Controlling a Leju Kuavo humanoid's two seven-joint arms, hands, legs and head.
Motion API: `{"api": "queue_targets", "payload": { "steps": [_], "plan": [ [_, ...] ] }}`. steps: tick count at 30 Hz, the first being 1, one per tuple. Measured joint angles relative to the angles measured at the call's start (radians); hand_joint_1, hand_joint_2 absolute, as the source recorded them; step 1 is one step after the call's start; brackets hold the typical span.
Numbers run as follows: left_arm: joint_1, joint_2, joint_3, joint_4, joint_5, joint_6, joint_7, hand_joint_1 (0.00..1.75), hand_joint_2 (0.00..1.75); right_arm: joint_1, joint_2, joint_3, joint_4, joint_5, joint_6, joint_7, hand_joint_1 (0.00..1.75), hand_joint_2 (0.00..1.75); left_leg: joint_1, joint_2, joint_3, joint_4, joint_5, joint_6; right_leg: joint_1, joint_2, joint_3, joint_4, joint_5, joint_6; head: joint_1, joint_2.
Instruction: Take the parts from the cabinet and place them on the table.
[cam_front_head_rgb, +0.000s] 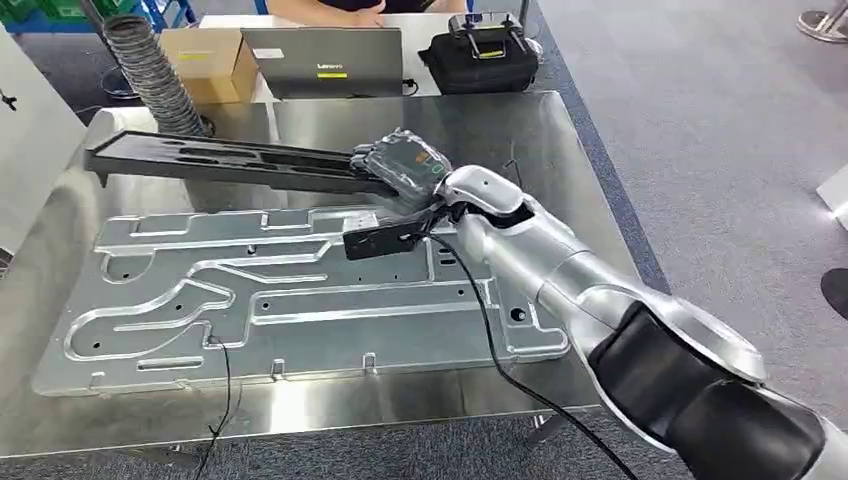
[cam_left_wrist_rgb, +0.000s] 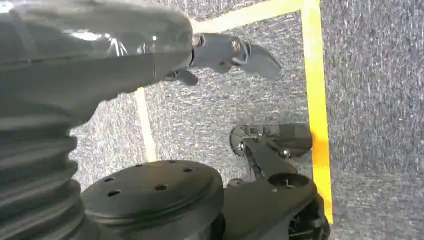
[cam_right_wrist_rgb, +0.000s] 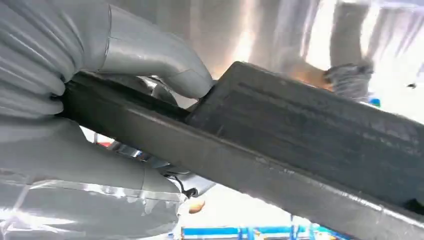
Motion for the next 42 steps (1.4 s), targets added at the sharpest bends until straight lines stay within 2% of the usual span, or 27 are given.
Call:
{"api": "queue_targets", "payload": {
  "steps": [1,2,3,5,6,9,10,12,15,16,17,18,20,21,22,26,28,30,31,32,33,34,35,36,37,40,42],
  "plan": [
    [0.001,0.0,0.001,0.0,0.0,0.0,0.002,0.0,1.75,0.009,0.002,0.003,0.006,0.0,-0.001,-0.002,1.75,1.75,0.0,-0.001,0.0,0.001,0.0,0.0,-0.002,0.0,-0.017,0.03,-0.001,0.001,0.0,0.0],
    [0.004,0.0,0.002,0.0,0.001,0.0,0.004,0.0,1.75,0.017,0.005,0.009,0.012,0.0,-0.002,-0.002,1.75,1.75,0.0,-0.003,0.0,0.002,-0.001,0.0,-0.004,0.0,-0.012,0.014,0.024,0.001,0.0,0.0],
    [0.005,0.0,0.002,0.0,0.001,0.0,0.005,0.0,1.75,0.02,0.008,0.014,0.016,0.0,-0.003,-0.003,1.75,1.75,0.0,-0.005,0.0,0.005,-0.002,0.0,-0.005,0.0,0.016,-0.049,0.067,0.0,0.0,0.0],
    [0.005,0.0,0.003,0.0,0.002,-0.003,0.011,0.0,1.75,0.019,0.012,0.018,0.026,-0.003,-0.007,-0.009,1.75,1.75,0.0,-0.007,0.0,0.012,-0.007,-0.006,-0.004,-0.001,0.103,-0.23,0.152,-0.011,0.0,0.0],
    [0.004,-0.001,0.006,0.0,0.002,-0.004,0.012,0.0,1.75,0.018,0.013,0.018,0.031,-0.005,-0.011,-0.014,1.75,1.75,-0.006,-0.007,-0.003,0.015,-0.01,-0.011,0.004,-0.003,0.122,-0.268,0.139,-0.016,0.0,0.0],
    [0.006,-0.001,0.009,0.0,-0.002,-0.001,0.007,0.0,1.75,0.021,0.021,0.018,0.04,-0.005,-0.01,-0.025,1.75,1.75,-0.002,-0.003,-0.002,0.011,-0.008,-0.026,0.009,0.002,0.118,-0.271,0.145,-0.025,0.0,0.0],
    [0.005,-0.001,0.009,0.0,-0.003,-0.001,0.0,0.0,1.75,0.022,0.021,0.018,0.044,-0.004,-0.01,-0.029,0.0,0.0,-0.005,-0.003,0.0,0.009,-0.007,-0.033,0.003,0.002,0.121,-0.28,0.149,-0.032,0.0,0.0],
    [0.005,-0.001,0.009,0.0,-0.003,-0.002,-0.011,0.0,1.75,0.02,0.023,0.017,0.048,-0.005,-0.01,-0.032,0.0,0.0,-0.001,0.0,-0.012,0.043,-0.037,-0.041,-0.002,-0.001,0.129,-0.29,0.155,-0.041,0.0,0.0],
    [0.006,-0.001,0.009,0.0,-0.002,-0.007,-0.014,0.0,1.75,0.024,0.029,0.017,0.056,-0.005,-0.009,-0.039,0.0,0.0,0.002,0.0,-0.117,0.281,-0.152,-0.052,-0.001,-0.003,0.129,-0.29,0.154,-0.047,0.0,0.0],
    [0.007,-0.001,0.009,0.0,0.0,-0.01,-0.015,0.0,1.75,0.027,0.029,0.017,0.058,-0.005,-0.009,-0.042,0.0,0.0,0.002,0.0,-0.139,0.326,-0.158,-0.054,-0.001,-0.004,0.129,-0.289,0.154,-0.047,0.0,0.0],
    [0.009,-0.001,0.01,0.0,0.0,-0.013,-0.019,0.0,1.75,0.029,0.029,0.017,0.059,-0.006,-0.009,-0.042,0.0,0.0,0.003,0.0,-0.135,0.318,-0.142,-0.055,-0.002,-0.004,0.13,-0.288,0.154,-0.046,0.0,0.0],
    [0.01,0.0,0.011,0.0,0.001,-0.017,-0.024,0.0,0.0,0.029,0.03,0.017,0.06,-0.006,-0.009,-0.042,0.0,0.0,0.006,0.0,-0.107,0.26,-0.105,-0.056,-0.002,-0.003,0.13,-0.287,0.153,-0.045,0.0,0.0],
    [0.009,0.002,0.019,0.0,0.002,-0.019,-0.027,0.0,0.0,0.027,0.032,0.015,0.061,-0.006,-0.008,-0.042,0.0,0.0,0.011,0.001,-0.017,0.084,-0.022,-0.056,-0.005,-0.002,0.131,-0.279,0.148,-0.037,0.0,0.0],
    [0.008,0.002,0.024,0.0,0.002,-0.019,-0.027,0.0,0.0,0.026,0.032,0.014,0.061,-0.006,-0.008,-0.042,0.0,0.0,0.01,0.0,0.009,0.034,-0.03,-0.055,-0.001,-0.001,0.129,-0.275,0.144,-0.03,0.0,0.0],
    [0.007,0.002,0.028,0.0,0.002,-0.019,-0.028,0.0,0.0,0.024,0.032,0.013,0.062,-0.006,-0.008,-0.042,0.0,0.0,0.005,-0.003,0.011,0.024,-0.027,-0.041,0.003,0.002,0.124,-0.268,0.143,-0.024,0.0,0.0],
    [0.011,0.002,0.032,0.0,0.0,-0.013,-0.026,0.0,0.0,0.023,0.033,0.01,0.062,-0.006,-0.004,-0.044,0.0,0.0,0.007,-0.002,0.012,0.017,-0.019,-0.012,-0.003,0.0,0.124,-0.273,0.142,-0.001,0.0,0.0],
    [0.01,0.003,0.034,0.0,0.0,-0.013,-0.026,0.0,0.0,0.019,0.033,0.007,0.063,-0.006,-0.002,-0.05,0.0,0.0,0.006,-0.001,0.01,0.016,-0.017,-0.003,-0.005,-0.001,0.085,-0.18,0.077,0.007,0.0,0.0],
    [0.011,0.003,0.034,0.0,0.0,-0.013,-0.023,0.0,0.0,0.02,0.031,0.007,0.063,-0.01,0.005,-0.056,0.0,0.0,0.002,0.001,0.008,0.016,-0.017,-0.001,-0.005,-0.001,0.008,-0.009,0.001,0.012,0.0,0.0],
    [0.012,0.003,0.034,0.0,0.0,-0.013,-0.022,0.0,0.0,0.02,0.029,0.006,0.064,-0.015,0.011,-0.058,0.0,0.0,0.0,0.001,0.007,0.016,-0.016,0.0,-0.005,-0.001,-0.02,0.049,-0.012,0.011,0.0,0.0],
    [0.012,0.003,0.034,0.0,0.001,-0.013,-0.022,0.0,0.0,0.02,0.027,0.005,0.064,-0.023,0.019,-0.062,0.0,0.0,-0.001,0.001,0.008,0.016,-0.016,0.001,-0.004,-0.001,-0.022,0.052,0.0,0.009,0.0,0.0],
    [0.013,0.003,0.035,0.0,0.002,-0.013,-0.021,0.0,0.0,0.017,0.023,-0.001,0.062,-0.031,0.031,-0.067,0.0,0.0,-0.003,0.0,0.009,0.016,-0.016,0.001,-0.004,-0.001,-0.001,0.011,0.03,0.004,0.0,0.0],
    [0.013,0.003,0.035,0.0,0.002,-0.013,-0.021,0.0,0.0,0.01,0.019,-0.007,0.056,-0.04,0.042,-0.071,0.0,0.0,-0.005,-0.002,0.01,0.016,-0.016,0.001,-0.001,-0.001,0.039,-0.068,0.071,-0.003,0.0,0.0],
    [0.013,0.002,0.038,0.0,0.002,-0.013,-0.021,0.0,0.0,-0.003,0.01,-0.013,0.046,-0.047,0.054,-0.074,0.0,0.0,-0.009,-0.003,0.012,0.016,-0.016,0.001,0.004,-0.002,0.091,-0.17,0.116,-0.015,0.0,0.0],
    [0.014,0.0,0.041,-0.001,0.002,-0.013,-0.021,0.0,0.0,-0.021,0.0,-0.02,0.036,-0.054,0.062,-0.076,0.0,0.0,-0.007,-0.002,0.012,0.016,-0.016,0.001,0.012,-0.002,0.133,-0.26,0.14,-0.031,0.0,0.0],
    [0.014,-0.003,0.045,-0.003,0.002,-0.011,-0.022,0.0,0.0,-0.036,-0.009,-0.028,0.021,-0.063,0.075,-0.076,0.0,0.0,-0.016,-0.002,0.008,0.018,-0.016,-0.003,0.015,-0.008,0.139,-0.274,0.134,-0.034,0.0,0.0],
    [0.017,-0.004,0.06,-0.003,0.002,-0.01,-0.022,0.0,0.0,-0.073,-0.059,-0.049,-0.033,-0.096,0.119,-0.074,0.0,0.0,-0.008,0.0,0.008,0.014,-0.012,-0.016,0.021,-0.007,0.136,-0.279,0.14,-0.034,0.0,0.0],
    [0.019,-0.005,0.069,-0.003,0.002,-0.01,-0.023,0.0,0.0,-0.099,-0.1,-0.072,-0.088,-0.122,0.15,-0.057,0.0,0.0,-0.01,0.0,0.002,0.03,-0.029,-0.026,0.008,-0.014,0.147,-0.301,0.152,-0.04,0.0,0.0]
  ]
}}
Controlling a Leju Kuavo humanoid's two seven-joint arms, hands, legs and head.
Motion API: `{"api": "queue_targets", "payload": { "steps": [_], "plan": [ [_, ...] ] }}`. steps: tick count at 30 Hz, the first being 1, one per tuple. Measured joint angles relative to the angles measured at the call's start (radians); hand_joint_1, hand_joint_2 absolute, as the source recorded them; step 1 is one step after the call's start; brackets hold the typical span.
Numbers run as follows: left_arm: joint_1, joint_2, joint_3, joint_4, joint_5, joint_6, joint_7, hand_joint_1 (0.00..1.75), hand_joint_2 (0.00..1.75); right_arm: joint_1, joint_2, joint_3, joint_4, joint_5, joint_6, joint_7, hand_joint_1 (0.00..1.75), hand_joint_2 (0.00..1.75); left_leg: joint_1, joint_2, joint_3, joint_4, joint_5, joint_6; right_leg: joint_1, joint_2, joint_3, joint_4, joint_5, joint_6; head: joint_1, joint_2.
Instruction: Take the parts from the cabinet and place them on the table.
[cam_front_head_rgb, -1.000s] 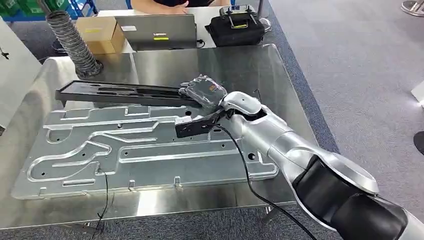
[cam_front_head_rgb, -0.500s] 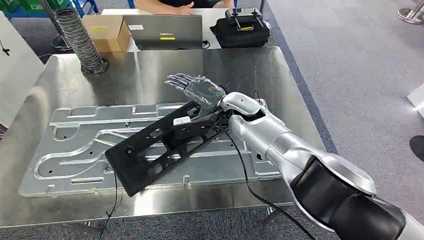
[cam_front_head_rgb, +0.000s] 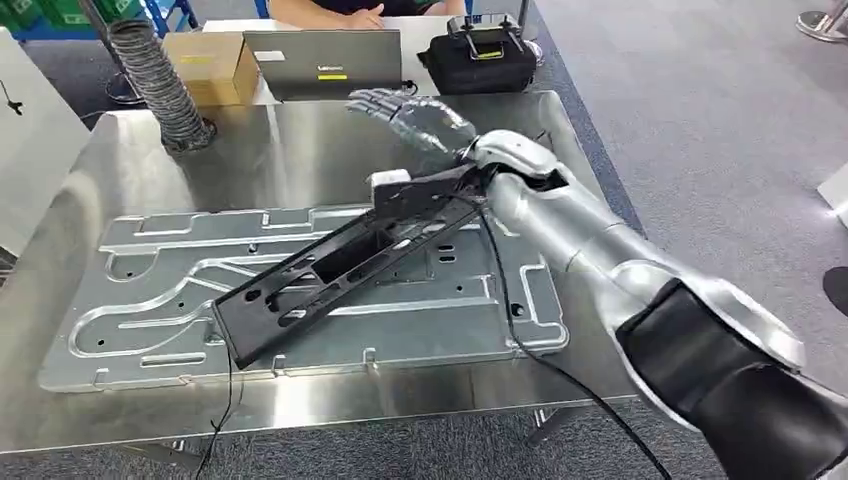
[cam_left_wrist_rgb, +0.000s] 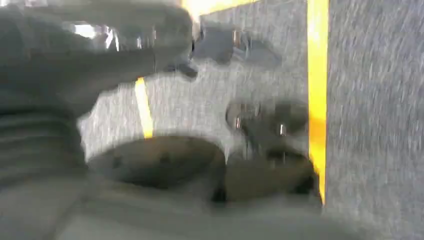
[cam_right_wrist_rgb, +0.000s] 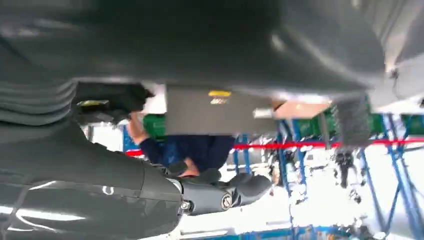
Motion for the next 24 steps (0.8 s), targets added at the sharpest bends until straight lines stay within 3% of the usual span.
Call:
{"api": "queue_targets", "payload": {
  "steps": [1,3,4,5,6,9,10,11,14,15,16,18,19,20,21,22,24],
  "plan": [
    [0.002,0.0,0.005,0.0,0.0,0.0,-0.001,0.0,0.0,-0.019,-0.027,-0.013,-0.026,-0.011,0.016,0.01,0.0,0.0,0.002,0.001,-0.023,0.052,-0.039,-0.005,-0.004,-0.001,-0.001,0.0,0.001,-0.004,0.0,0.0],
    [0.006,0.0,0.011,0.0,0.0,0.0,-0.005,0.0,0.0,-0.043,-0.078,-0.033,-0.088,-0.041,0.058,0.034,0.0,0.0,0.009,0.001,-0.09,0.214,-0.117,-0.014,-0.004,-0.001,-0.002,0.0,0.001,-0.005,0.0,0.0],
    [0.007,0.0,0.013,0.0,0.0,0.0,-0.007,0.0,0.0,-0.049,-0.11,-0.042,-0.122,-0.056,0.079,0.045,0.0,0.0,0.011,0.001,-0.122,0.286,-0.141,-0.018,-0.004,-0.002,-0.002,0.001,0.001,-0.005,0.0,0.0],
    [0.009,0.0,0.014,0.0,0.0,-0.001,-0.01,0.0,0.0,-0.057,-0.146,-0.051,-0.155,-0.072,0.1,0.059,0.0,0.0,0.013,0.001,-0.134,0.311,-0.139,-0.021,-0.004,-0.002,-0.001,0.002,0.0,-0.004,0.0,0.0],
    [0.01,0.0,0.015,0.0,0.0,-0.002,-0.011,0.0,0.0,-0.068,-0.182,-0.058,-0.196,-0.094,0.127,0.077,0.0,0.0,0.016,0.002,-0.122,0.284,-0.114,-0.022,-0.005,-0.002,0.0,0.004,-0.002,-0.001,0.0,0.0],
    [0.011,0.001,0.015,0.0,0.0,-0.007,-0.014,0.0,0.0,-0.127,-0.293,-0.083,-0.314,-0.176,0.19,0.127,0.0,0.0,0.022,0.002,-0.002,0.03,0.013,-0.024,-0.013,-0.004,-0.001,0.018,-0.014,0.017,0.0,0.0],
    [0.011,0.0,0.015,0.0,0.0,-0.007,-0.014,0.0,0.0,-0.15,-0.327,-0.091,-0.349,-0.206,0.207,0.145,0.0,0.0,0.013,-0.001,0.014,0.006,-0.005,-0.021,-0.008,-0.002,-0.009,0.025,-0.017,0.024,0.0,0.0],
    [0.01,0.0,0.015,0.0,0.0,-0.008,-0.014,0.0,0.0,-0.167,-0.37,-0.097,-0.392,-0.244,0.225,0.17,0.0,0.0,0.014,-0.001,0.013,0.0,-0.007,-0.006,-0.008,-0.001,-0.013,0.026,-0.014,0.029,0.0,0.0],
    [0.013,0.001,0.015,0.0,0.0,-0.008,-0.016,0.0,0.0,-0.199,-0.482,-0.112,-0.515,-0.369,0.245,0.225,0.0,0.0,0.007,-0.003,0.012,-0.008,-0.001,0.016,-0.013,-0.003,-0.011,0.017,-0.01,0.049,0.0,0.0],
    [0.012,0.001,0.015,0.0,0.0,-0.008,-0.018,0.0,0.0,-0.201,-0.527,-0.122,-0.559,-0.417,0.243,0.237,0.0,0.0,0.011,-0.003,0.013,-0.015,0.003,0.025,-0.017,0.001,-0.011,0.027,-0.027,0.054,0.0,0.0],
    [0.011,0.001,0.015,0.0,0.0,-0.008,-0.019,0.0,0.0,-0.203,-0.575,-0.137,-0.609,-0.464,0.24,0.245,0.0,0.0,0.01,-0.005,0.012,-0.017,0.004,0.031,-0.016,0.004,-0.028,0.065,-0.06,0.054,0.0,0.0],
    [0.013,-0.001,0.015,0.0,0.0,-0.008,-0.019,0.0,0.0,-0.189,-0.684,-0.177,-0.715,-0.564,0.219,0.255,0.0,0.0,0.007,-0.013,0.012,-0.016,0.003,0.039,-0.014,0.008,-0.101,0.231,-0.145,0.058,0.0,0.0],
    [0.014,-0.002,0.015,0.0,0.0,-0.008,-0.019,0.0,0.0,-0.17,-0.73,-0.199,-0.762,-0.596,0.209,0.256,0.0,0.0,0.006,-0.014,0.013,-0.016,0.002,0.041,-0.013,0.01,-0.133,0.299,-0.168,0.059,0.0,0.0],
    [0.015,-0.002,0.015,0.0,0.0,-0.008,-0.019,0.0,0.0,-0.144,-0.765,-0.217,-0.798,-0.613,0.2,0.256,0.0,0.0,0.004,-0.014,0.016,-0.016,0.0,0.043,-0.013,0.01,-0.155,0.339,-0.17,0.06,0.0,0.0],
    [0.015,-0.002,0.015,0.0,0.0,-0.008,-0.019,0.0,0.0,-0.116,-0.818,-0.25,-0.853,-0.618,0.179,0.256,0.0,0.0,0.003,-0.015,0.019,-0.016,-0.002,0.045,-0.013,0.009,-0.152,0.327,-0.15,0.06,0.0,0.0],
    [0.015,-0.004,0.015,0.0,0.0,-0.009,-0.019,0.0,0.0,-0.088,-0.853,-0.278,-0.889,-0.618,0.164,0.257,0.0,0.0,0.001,-0.014,0.022,-0.015,-0.004,0.045,-0.013,0.009,-0.127,0.266,-0.108,0.058,0.0,0.0],
    [0.013,-0.007,0.015,0.0,0.0,-0.008,-0.019,0.0,0.0,-0.017,-0.928,-0.369,-0.973,-0.618,0.166,0.27,0.0,0.0,0.0,-0.014,0.032,-0.015,-0.01,0.043,-0.013,0.008,-0.032,0.072,-0.015,0.049,0.0,0.0]
  ]
}}
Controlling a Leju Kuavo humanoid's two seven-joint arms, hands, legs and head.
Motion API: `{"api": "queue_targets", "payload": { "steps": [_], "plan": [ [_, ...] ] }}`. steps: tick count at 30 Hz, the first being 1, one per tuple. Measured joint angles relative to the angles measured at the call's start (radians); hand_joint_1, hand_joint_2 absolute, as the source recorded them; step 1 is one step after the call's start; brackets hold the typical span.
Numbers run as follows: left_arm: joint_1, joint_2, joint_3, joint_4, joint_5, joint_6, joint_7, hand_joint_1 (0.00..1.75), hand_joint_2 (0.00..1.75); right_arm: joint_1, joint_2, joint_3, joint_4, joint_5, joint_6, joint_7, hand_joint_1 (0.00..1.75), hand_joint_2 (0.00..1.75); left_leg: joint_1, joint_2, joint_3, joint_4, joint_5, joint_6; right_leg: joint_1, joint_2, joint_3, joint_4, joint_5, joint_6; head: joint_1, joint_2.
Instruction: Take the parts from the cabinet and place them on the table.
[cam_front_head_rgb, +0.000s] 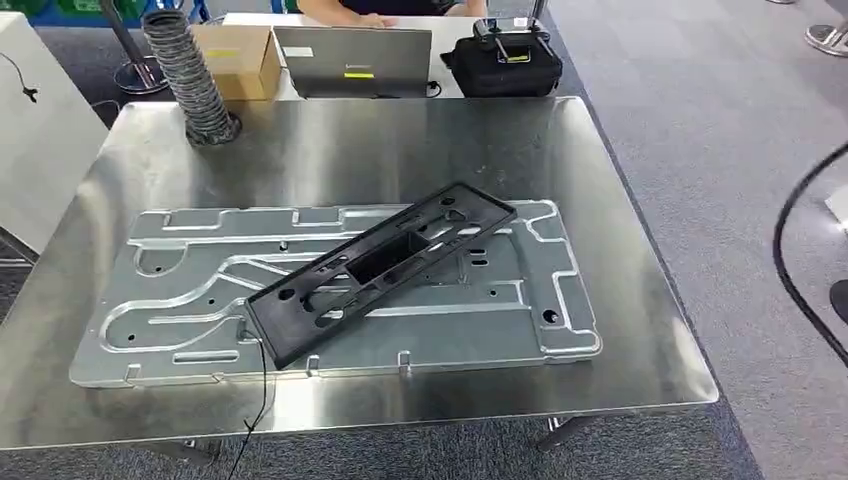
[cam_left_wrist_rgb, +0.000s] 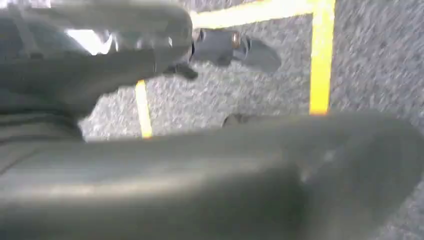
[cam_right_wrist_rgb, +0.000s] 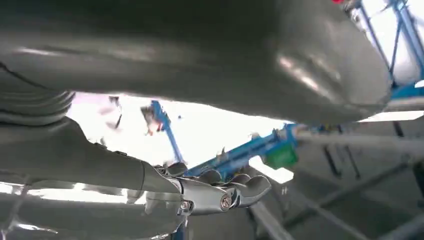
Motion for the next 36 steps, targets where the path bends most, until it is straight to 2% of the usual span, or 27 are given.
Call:
{"api": "queue_targets", "payload": {
  "steps": [1,5,6,7,8,10,11,12,13,15,16,17,20,21,22,23,25,26,27,28,29,30,31,32,33,34,36],
  "plan": [
    [0.0,-0.003,0.0,0.0,0.0,0.001,0.001,0.0,0.0,0.033,-0.031,-0.059,-0.036,0.0,0.02,0.01,0.0,0.0,-0.002,-0.001,0.001,0.0,-0.003,-0.002,0.003,-0.002,0.028,-0.058,-0.001,-0.003,0.0,0.0],
    [0.0,-0.008,0.0,0.0,0.0,0.004,0.009,0.0,0.0,0.204,-0.131,-0.288,-0.147,-0.032,0.055,0.025,0.0,0.0,-0.001,0.0,0.008,-0.004,-0.007,-0.019,0.017,0.001,0.03,-0.061,0.002,-0.018,0.0,0.0],
    [-0.001,-0.009,0.0,0.0,0.0,0.004,0.011,0.0,0.0,0.279,-0.149,-0.353,-0.176,-0.037,0.061,0.021,0.0,0.0,-0.004,0.003,0.008,0.002,-0.015,-0.026,0.005,-0.002,0.04,-0.074,0.007,-0.026,0.0,0.0],
    [-0.001,-0.01,0.0,0.0,0.0,0.004,0.012,0.0,0.0,0.376,-0.156,-0.449,-0.212,-0.038,0.083,0.012,0.0,0.0,-0.002,0.009,0.005,0.025,-0.038,-0.03,0.006,-0.005,0.047,-0.081,0.008,-0.029,0.0,0.0],
    [-0.002,-0.011,0.0,0.0,0.0,-0.001,0.019,0.0,0.0,0.486,-0.154,-0.574,-0.255,-0.038,0.119,-0.005,0.0,0.0,-0.001,0.011,-0.02,0.09,-0.081,-0.031,0.006,-0.007,0.049,-0.081,0.007,-0.035,0.0,0.0],
    [-0.004,-0.011,0.001,0.0,0.0,-0.007,0.039,0.0,0.0,0.699,-0.131,-0.802,-0.337,-0.038,0.178,-0.049,0.0,0.0,0.0,0.012,-0.09,0.248,-0.162,-0.035,0.006,-0.016,0.049,-0.078,0.009,-0.037,0.0,0.0],
    [-0.003,-0.011,0.002,0.0,0.0,-0.008,0.049,0.0,0.0,0.791,-0.108,-0.912,-0.376,-0.037,0.192,-0.073,0.0,0.0,0.0,0.012,-0.113,0.301,-0.181,-0.036,0.007,-0.018,0.047,-0.077,0.009,-0.038,0.0,0.0],
    [-0.002,-0.011,0.004,0.0,0.0,-0.009,0.058,0.0,0.0,0.88,-0.075,-1.011,-0.412,-0.031,0.199,-0.105,0.0,0.0,0.0,0.013,-0.112,0.305,-0.171,-0.035,0.007,-0.019,0.046,-0.076,0.009,-0.038,0.0,0.0],
    [-0.002,-0.011,0.008,0.0,0.0,-0.01,0.064,0.0,0.0,0.961,-0.042,-1.095,-0.447,-0.024,0.199,-0.129,0.0,0.0,0.0,0.013,-0.086,0.258,-0.139,-0.034,0.007,-0.019,0.046,-0.075,0.009,-0.037,0.0,0.0],
    [-0.003,-0.011,0.017,0.0,0.0,-0.015,0.066,0.0,0.0,1.098,0.017,-1.25,-0.512,-0.021,0.2,-0.16,0.0,0.0,0.0,0.011,0.013,0.074,-0.055,-0.028,0.007,-0.02,0.046,-0.071,0.007,-0.035,0.0,0.0],
    [-0.004,-0.01,0.019,0.0,0.0,-0.017,0.065,0.0,0.0,1.162,0.045,-1.32,-0.539,-0.034,0.205,-0.172,0.0,0.0,-0.001,0.008,0.054,-0.006,-0.045,-0.022,0.006,-0.022,0.045,-0.07,0.008,-0.033,0.0,0.0],
    [-0.004,-0.01,0.021,0.0,0.0,-0.018,0.063,0.0,0.0,1.214,0.074,-1.39,-0.566,-0.052,0.216,-0.181,0.0,0.0,-0.004,0.009,0.058,-0.012,-0.038,-0.022,0.013,-0.021,0.042,-0.068,0.009,-0.026,0.0,0.0],
    [-0.002,-0.009,0.026,0.0,0.0,-0.02,0.058,0.0,0.0,1.32,0.167,-1.574,-0.629,-0.094,0.282,-0.201,0.0,0.0,-0.01,0.009,0.053,-0.014,-0.027,-0.007,0.007,-0.02,0.041,-0.073,0.022,-0.006,0.0,0.0],
    [-0.002,-0.01,0.026,0.0,0.0,-0.02,0.055,0.0,0.0,1.341,0.199,-1.618,-0.644,-0.096,0.311,-0.212,0.0,0.0,-0.004,0.012,0.046,-0.03,-0.014,0.001,0.007,-0.016,0.043,-0.073,0.025,0.0,0.0,0.0],
    [-0.005,-0.01,0.027,0.0,0.0,-0.021,0.051,0.0,0.0,1.359,0.236,-1.657,-0.658,-0.092,0.342,-0.23,0.0,0.0,-0.001,0.017,0.051,-0.036,-0.005,0.006,0.002,-0.007,0.034,-0.059,-0.005,0.004,0.0,0.0],
    [-0.007,-0.009,0.03,0.0,0.0,-0.021,0.047,0.0,0.0,1.366,0.28,-1.694,-0.672,-0.075,0.367,-0.252,0.0,0.0,0.0,0.018,0.042,-0.04,0.001,0.013,0.001,-0.004,0.018,-0.014,-0.053,0.009,0.0,0.0],
    [-0.008,-0.01,0.039,0.0,0.0,-0.021,0.039,0.0,0.0,1.385,0.357,-1.734,-0.688,-0.034,0.389,-0.294,0.0,0.0,-0.003,0.022,0.021,-0.039,0.015,0.014,-0.005,-0.003,-0.034,0.138,-0.156,0.017,0.0,0.0],
    [-0.008,-0.01,0.044,0.0,0.0,-0.021,0.037,0.0,0.0,1.395,0.385,-1.738,-0.69,-0.01,0.384,-0.307,0.0,0.0,-0.004,0.024,0.008,-0.038,0.023,0.012,-0.008,-0.003,-0.051,0.202,-0.184,0.02,0.0,0.0],
    [-0.008,-0.009,0.047,0.0,0.0,-0.019,0.034,0.0,0.0,1.402,0.407,-1.738,-0.69,0.009,0.374,-0.316,0.0,0.0,-0.005,0.027,-0.004,-0.036,0.032,0.011,-0.011,-0.003,-0.049,0.225,-0.179,0.021,0.0,0.0],
    [-0.008,-0.01,0.052,0.0,0.0,-0.018,0.032,0.0,0.0,1.406,0.424,-1.738,-0.69,0.021,0.362,-0.321,0.0,0.0,-0.005,0.029,-0.017,-0.033,0.039,0.009,-0.012,-0.003,-0.024,0.203,-0.152,0.023,0.0,0.0],
    [-0.009,-0.01,0.055,0.0,0.0,-0.018,0.031,0.0,0.0,1.409,0.436,-1.738,-0.69,0.029,0.349,-0.324,0.0,0.0,-0.004,0.03,-0.029,-0.029,0.044,0.006,-0.013,-0.003,0.02,0.145,-0.114,0.024,0.0,0.0],
    [-0.009,-0.01,0.059,0.0,0.0,-0.018,0.03,0.0,0.0,1.412,0.443,-1.738,-0.69,0.034,0.34,-0.324,0.0,0.0,-0.003,0.031,-0.039,-0.024,0.05,0.002,-0.015,-0.003,0.08,0.061,-0.08,0.024,0.0,0.0],
    [-0.01,-0.01,0.064,0.0,0.0,-0.018,0.029,0.0,0.0,1.415,0.448,-1.738,-0.69,0.036,0.332,-0.324,0.0,0.0,-0.003,0.031,-0.048,-0.017,0.056,-0.004,-0.016,-0.004,0.155,-0.045,-0.074,0.023,0.0,0.0],
    [-0.011,-0.01,0.069,0.0,0.0,-0.017,0.029,0.0,0.0,1.417,0.454,-1.738,-0.69,0.037,0.327,-0.324,0.0,0.0,-0.006,0.03,-0.055,-0.014,0.061,-0.01,-0.008,-0.004,0.185,-0.109,-0.108,0.015,0.0,0.0],
    [-0.011,-0.01,0.071,0.0,0.0,-0.016,0.028,0.0,0.0,1.427,0.46,-1.738,-0.689,0.037,0.321,-0.323,0.0,0.0,-0.005,0.03,-0.048,-0.018,0.068,-0.017,-0.002,0.0,0.175,-0.093,-0.091,-0.001,0.0,0.0],
    [-0.011,-0.01,0.074,0.0,0.0,-0.016,0.028,0.0,0.0,1.429,0.464,-1.738,-0.688,0.038,0.32,-0.322,0.0,0.0,-0.004,0.03,-0.049,-0.015,0.073,-0.022,-0.001,0.0,0.175,-0.101,-0.097,-0.007,0.0,0.0],
    [-0.009,-0.011,0.077,0.0,0.0,-0.014,0.028,0.0,0.0,1.433,0.474,-1.738,-0.688,0.038,0.319,-0.322,0.0,0.0,-0.003,0.03,-0.051,-0.021,0.089,-0.037,-0.001,0.0,0.167,-0.101,-0.082,-0.023,0.0,0.0]
  ]
}}
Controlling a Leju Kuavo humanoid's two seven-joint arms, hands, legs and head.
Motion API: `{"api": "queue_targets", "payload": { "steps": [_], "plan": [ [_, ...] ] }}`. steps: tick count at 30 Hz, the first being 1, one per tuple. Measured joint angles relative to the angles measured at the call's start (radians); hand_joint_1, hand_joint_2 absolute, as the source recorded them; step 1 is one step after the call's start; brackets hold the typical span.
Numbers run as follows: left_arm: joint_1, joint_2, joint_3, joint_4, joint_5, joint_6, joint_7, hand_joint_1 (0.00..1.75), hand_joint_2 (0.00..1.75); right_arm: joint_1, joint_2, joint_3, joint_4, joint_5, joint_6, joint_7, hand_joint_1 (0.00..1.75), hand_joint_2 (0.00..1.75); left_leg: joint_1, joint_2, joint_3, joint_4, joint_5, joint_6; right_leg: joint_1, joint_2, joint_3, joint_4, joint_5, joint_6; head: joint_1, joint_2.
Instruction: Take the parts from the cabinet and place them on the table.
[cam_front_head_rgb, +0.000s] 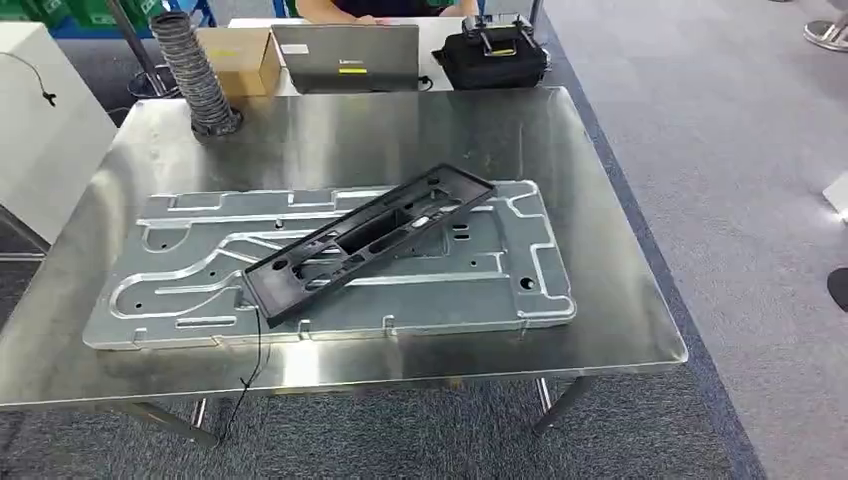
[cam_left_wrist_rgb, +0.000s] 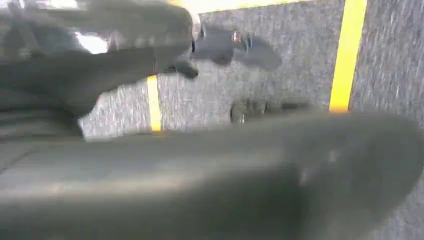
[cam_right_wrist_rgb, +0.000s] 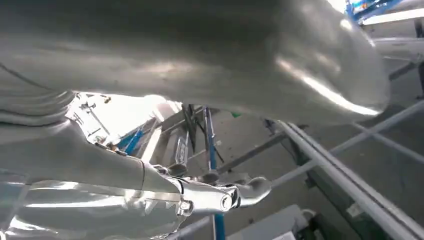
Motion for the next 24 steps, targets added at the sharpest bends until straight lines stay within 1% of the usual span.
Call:
{"api": "queue_targets", "payload": {
  "steps": [1,2,3,4,5,6,7,8,9,10,11,12,13,14,15,16,17,18,19,20,21,22,23,24],
  "plan": [
    [0.001,0.0,0.003,0.0,0.0,0.001,0.001,0.0,0.0,0.003,0.005,0.0,0.0,0.003,-0.001,0.0,0.0,0.0,0.005,-0.002,-0.007,0.016,-0.023,-0.005,-0.005,-0.005,-0.006,-0.003,0.013,-0.009,0.0,0.0],
    [0.002,0.0,0.006,0.0,0.0,0.001,0.002,0.0,0.0,0.005,0.012,0.0,0.001,0.01,-0.002,0.0,0.0,0.0,0.004,-0.002,-0.021,0.054,-0.076,-0.007,-0.004,-0.004,-0.015,-0.002,0.02,-0.017,0.0,0.0],
    [0.002,0.0,0.01,0.0,0.0,0.002,0.003,0.0,0.0,0.01,0.024,0.0,0.002,0.021,-0.004,-0.006,0.0,0.0,0.005,-0.002,-0.043,0.125,-0.141,-0.011,-0.003,-0.004,-0.026,-0.002,0.028,-0.021,0.0,0.0],
    [0.002,0.0,0.014,0.0,0.0,0.004,0.003,0.0,0.0,0.015,0.043,0.0,0.002,0.028,-0.004,-0.013,0.0,0.0,0.005,-0.002,-0.064,0.204,-0.193,-0.013,-0.001,-0.004,-0.036,-0.002,0.036,-0.023,0.0,0.0],
    [0.002,0.0,0.017,0.0,0.0,0.005,0.003,0.0,0.0,0.018,0.06,0.0,0.003,0.038,-0.004,-0.023,0.0,0.0,0.005,-0.002,-0.082,0.277,-0.227,-0.015,0.001,-0.004,-0.048,0.0,0.044,-0.023,0.0,0.0],
    [0.003,0.0,0.019,0.0,0.0,0.006,0.003,0.0,0.0,0.023,0.084,0.0,0.005,0.045,-0.003,-0.034,0.0,0.0,0.005,-0.002,-0.085,0.325,-0.233,-0.015,0.003,-0.004,-0.06,0.003,0.052,-0.023,0.0,0.0],
    [0.004,0.0,0.021,0.0,0.0,0.009,0.003,0.0,0.0,0.027,0.1,0.0,0.006,0.05,-0.003,-0.042,0.0,0.0,0.004,-0.003,-0.063,0.316,-0.213,-0.012,0.005,-0.003,-0.071,0.006,0.058,-0.023,0.0,0.0],
    [0.005,0.0,0.022,0.0,0.0,0.01,0.003,0.0,0.0,0.03,0.111,0.0,0.008,0.055,-0.003,-0.047,0.0,0.0,0.003,-0.003,-0.021,0.265,-0.184,-0.007,0.008,-0.003,-0.081,0.009,0.063,-0.022,0.0,0.0],
    [0.005,0.0,0.023,0.0,0.0,0.01,0.003,0.0,0.0,0.031,0.119,0.0,0.009,0.055,-0.003,-0.05,0.0,0.0,0.001,-0.003,0.044,0.173,-0.153,0.0,0.01,-0.002,-0.089,0.012,0.068,-0.021,0.0,0.0],
    [0.004,0.0,0.023,0.0,0.0,0.01,0.003,0.0,0.0,0.031,0.126,0.0,0.009,0.055,-0.003,-0.051,0.0,0.0,-0.001,-0.003,0.114,0.073,-0.137,0.011,0.012,-0.001,-0.094,0.016,0.071,-0.02,0.0,0.0],
    [0.002,0.003,0.024,0.0,0.0,0.012,0.003,0.0,0.0,0.032,0.135,0.0,0.01,0.055,-0.003,-0.051,0.0,0.0,-0.007,-0.004,0.167,-0.01,-0.157,0.022,0.013,-0.002,-0.098,0.019,0.074,-0.016,0.0,0.0],
    [0.002,0.003,0.024,0.0,0.0,0.012,0.002,0.0,0.0,0.033,0.141,0.0,0.01,0.055,-0.003,-0.052,0.0,0.0,-0.006,-0.001,0.169,-0.018,-0.148,0.016,0.012,-0.002,-0.1,0.019,0.08,-0.009,0.0,0.0],
    [0.002,0.002,0.024,0.0,0.0,0.012,0.001,0.0,0.0,0.034,0.145,0.0,0.011,0.056,-0.002,-0.052,0.0,0.0,-0.009,-0.002,0.163,-0.022,-0.145,0.018,0.009,-0.004,-0.1,0.02,0.084,-0.003,0.0,0.0],
    [0.003,0.002,0.024,0.0,0.0,0.012,0.002,0.0,0.0,0.034,0.149,0.0,0.011,0.056,-0.002,-0.052,0.0,0.0,-0.011,-0.002,0.161,-0.022,-0.143,0.023,0.007,-0.004,-0.102,0.019,0.088,0.004,0.0,0.0],
    [0.003,0.002,0.024,0.0,0.0,0.013,0.002,0.0,0.0,0.034,0.155,0.0,0.012,0.057,0.0,-0.05,0.0,0.0,-0.01,-0.002,0.158,-0.028,-0.135,0.032,0.009,-0.004,-0.102,0.016,0.094,0.011,0.0,0.0],
    [0.003,0.0,0.024,0.0,0.0,0.013,0.002,0.0,0.0,0.034,0.16,0.0,0.014,0.059,0.006,-0.047,0.0,0.0,-0.001,0.002,0.153,-0.039,-0.121,0.039,0.008,-0.002,-0.106,0.025,0.085,0.014,0.0,0.0],
    [0.002,0.0,0.025,0.0,0.0,0.016,0.002,0.0,0.0,0.034,0.174,-0.002,0.019,0.064,0.017,-0.046,0.0,0.0,-0.001,0.004,0.145,-0.041,-0.114,0.045,0.006,0.0,-0.118,0.049,0.048,0.021,0.0,0.0],
    [0.001,0.0,0.027,0.0,0.0,0.016,0.003,0.0,0.0,0.033,0.19,-0.008,0.027,0.073,0.032,-0.046,0.0,0.0,-0.001,0.005,0.135,-0.041,-0.107,0.05,0.004,0.0,-0.142,0.11,-0.007,0.027,0.0,0.0],
    [0.002,0.0,0.03,0.0,0.0,0.016,0.003,0.0,0.0,0.032,0.21,-0.014,0.037,0.078,0.049,-0.047,0.0,0.0,-0.003,0.005,0.125,-0.041,-0.099,0.051,0.0,0.0,-0.169,0.188,-0.06,0.033,0.0,0.0],
    [0.003,-0.001,0.032,0.0,0.0,0.017,0.003,0.0,0.0,0.029,0.239,-0.024,0.056,0.089,0.073,-0.049,0.0,0.0,-0.004,0.005,0.112,-0.039,-0.091,0.051,-0.004,0.0,-0.194,0.266,-0.099,0.039,0.0,0.0],
    [0.004,-0.001,0.034,0.0,0.0,0.018,0.005,0.0,0.0,0.024,0.262,-0.036,0.075,0.1,0.091,-0.05,0.0,0.0,-0.004,0.005,0.101,-0.037,-0.085,0.05,-0.007,0.0,-0.205,0.312,-0.11,0.044,0.0,0.0],
    [0.005,-0.001,0.036,0.0,0.0,0.019,0.006,0.0,0.0,0.017,0.287,-0.051,0.095,0.112,0.109,-0.05,0.0,0.0,-0.004,0.005,0.09,-0.035,-0.079,0.047,-0.01,0.0,-0.194,0.314,-0.094,0.047,0.0,0.0],
    [0.005,-0.001,0.039,0.0,0.0,0.02,0.009,0.0,0.0,0.008,0.308,-0.069,0.114,0.122,0.125,-0.05,0.0,0.0,-0.003,0.005,0.079,-0.03,-0.074,0.044,-0.014,0.0,-0.161,0.272,-0.059,0.05,0.0,0.0],
    [0.006,-0.002,0.039,0.0,0.0,0.022,0.009,0.0,0.0,-0.004,0.332,-0.093,0.137,0.14,0.149,-0.053,0.0,0.0,-0.001,0.005,0.071,-0.023,-0.07,0.04,-0.017,-0.001,-0.106,0.189,-0.018,0.052,0.0,0.0]
  ]
}}
